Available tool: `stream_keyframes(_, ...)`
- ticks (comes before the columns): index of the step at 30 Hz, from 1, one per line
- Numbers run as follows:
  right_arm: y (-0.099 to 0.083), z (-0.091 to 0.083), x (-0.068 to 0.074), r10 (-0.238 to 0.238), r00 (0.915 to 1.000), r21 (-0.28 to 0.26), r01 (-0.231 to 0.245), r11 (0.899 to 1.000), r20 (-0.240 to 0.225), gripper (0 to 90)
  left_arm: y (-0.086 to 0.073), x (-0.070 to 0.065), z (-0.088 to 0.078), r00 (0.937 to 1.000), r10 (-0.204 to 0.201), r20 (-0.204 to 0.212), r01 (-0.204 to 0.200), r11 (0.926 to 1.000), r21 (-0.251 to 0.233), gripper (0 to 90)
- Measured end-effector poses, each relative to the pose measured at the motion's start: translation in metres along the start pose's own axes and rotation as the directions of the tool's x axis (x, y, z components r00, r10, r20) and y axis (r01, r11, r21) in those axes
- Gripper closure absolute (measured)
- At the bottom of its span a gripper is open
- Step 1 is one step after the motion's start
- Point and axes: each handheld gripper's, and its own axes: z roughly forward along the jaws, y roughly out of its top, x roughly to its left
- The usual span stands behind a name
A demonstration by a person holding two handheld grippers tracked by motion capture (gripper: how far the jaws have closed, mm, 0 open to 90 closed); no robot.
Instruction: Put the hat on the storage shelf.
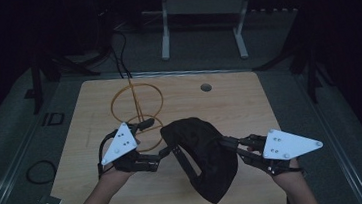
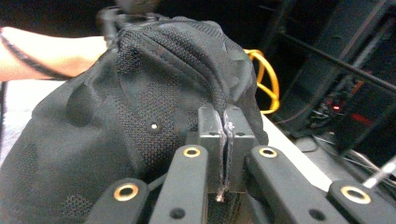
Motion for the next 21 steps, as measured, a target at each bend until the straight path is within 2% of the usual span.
stream_keyframes(2,0.001,-0.001,-0.003,0.004,0.9999,-0.004,-0.004,1.000,0.010,88.1,-0.002,0.002,-0.006,0.9995,-0.007,-0.031,0.007,1.0000,0.000,10.5)
stream_keyframes(4,0.002,-0.002,-0.009,0.029,0.9989,-0.016,-0.029,0.999,0.036,88.1,-0.006,0.004,-0.012,0.9975,-0.012,-0.070,0.012,0.9999,0.003,9.7)
stream_keyframes(6,0.004,-0.002,-0.014,0.036,0.9979,-0.023,-0.035,0.999,0.054,88.1,-0.010,0.005,-0.018,0.9956,-0.032,-0.088,0.033,0.9995,0.003,9.4)
stream_keyframes(11,0.014,0.003,-0.027,0.047,0.9908,-0.029,-0.043,0.999,0.127,88.1,-0.024,0.004,-0.031,0.9891,-0.033,-0.144,0.038,0.9988,0.030,8.4)
stream_keyframes(13,0.020,0.006,-0.032,0.050,0.9879,-0.031,-0.045,0.998,0.147,88.1,-0.030,0.004,-0.036,0.9838,-0.035,-0.176,0.043,0.9982,0.042,8.3)
stream_keyframes(15,0.026,0.009,-0.037,0.047,0.9846,-0.031,-0.042,0.999,0.168,88.1,-0.037,0.003,-0.042,0.9759,-0.039,-0.215,0.051,0.9973,0.052,8.0)
stream_keyframes(18,0.036,0.016,-0.044,0.055,0.9787,-0.035,-0.049,0.998,0.198,88.1,-0.050,0.002,-0.050,0.9669,-0.044,-0.251,0.066,0.9947,0.079,6.8)
stream_keyframes(19,0.036,0.016,-0.044,0.055,0.9787,-0.035,-0.049,0.998,0.198,88.1,-0.050,0.002,-0.050,0.9669,-0.044,-0.251,0.066,0.9947,0.079,6.2)
stream_keyframes(20,0.040,0.019,-0.047,0.062,0.9751,-0.036,-0.055,0.998,0.213,88.1,-0.056,0.000,-0.053,0.9588,-0.047,-0.280,0.076,0.9929,0.092,6.2)
stream_keyframes(21,0.044,0.023,-0.050,0.068,0.9744,-0.044,-0.060,0.997,0.214,88.0,-0.061,-0.001,-0.056,0.9540,-0.052,-0.295,0.084,0.9917,0.097,4.8)
